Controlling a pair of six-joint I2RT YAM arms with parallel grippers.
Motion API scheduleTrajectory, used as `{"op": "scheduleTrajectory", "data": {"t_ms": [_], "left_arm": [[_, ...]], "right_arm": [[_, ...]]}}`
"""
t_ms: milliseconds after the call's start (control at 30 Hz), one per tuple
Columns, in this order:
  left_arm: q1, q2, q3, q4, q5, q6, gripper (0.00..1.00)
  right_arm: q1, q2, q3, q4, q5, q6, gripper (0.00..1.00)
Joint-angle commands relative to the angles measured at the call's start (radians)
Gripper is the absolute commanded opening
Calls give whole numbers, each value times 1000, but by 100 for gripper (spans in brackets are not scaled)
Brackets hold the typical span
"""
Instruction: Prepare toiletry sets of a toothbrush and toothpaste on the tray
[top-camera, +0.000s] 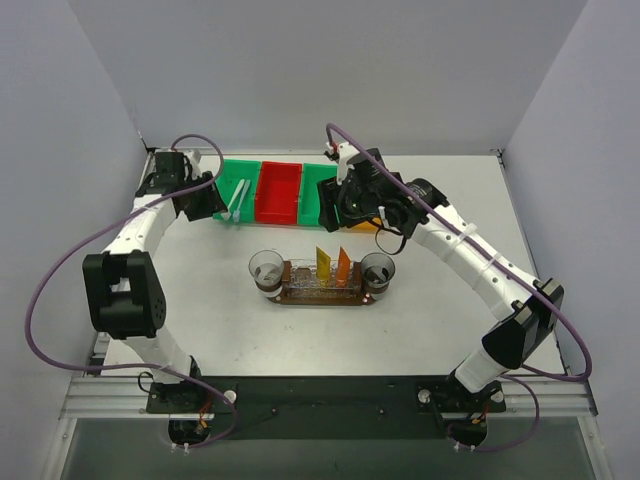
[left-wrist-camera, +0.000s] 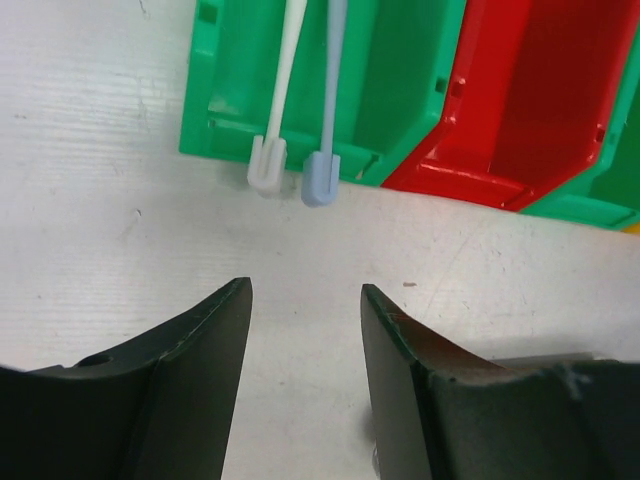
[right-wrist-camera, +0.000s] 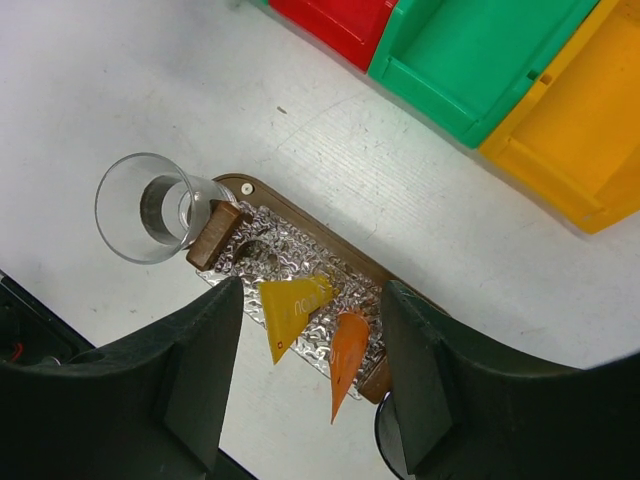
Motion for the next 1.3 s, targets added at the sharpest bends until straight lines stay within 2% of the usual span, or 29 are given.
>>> {"op": "scheduleTrajectory", "data": {"t_ms": [0,567,1267], "left_arm": [[5,70,102,23,-36,40,57],[10,292,231,27,-32,50,54],[-1,373,301,-3,-2,45,42]], "right_arm": [[-29,-32,25,8,-19,11,53],[-99,53,108,8,-100,34,52],[-154,119,151,6,-152,59,46]]}}
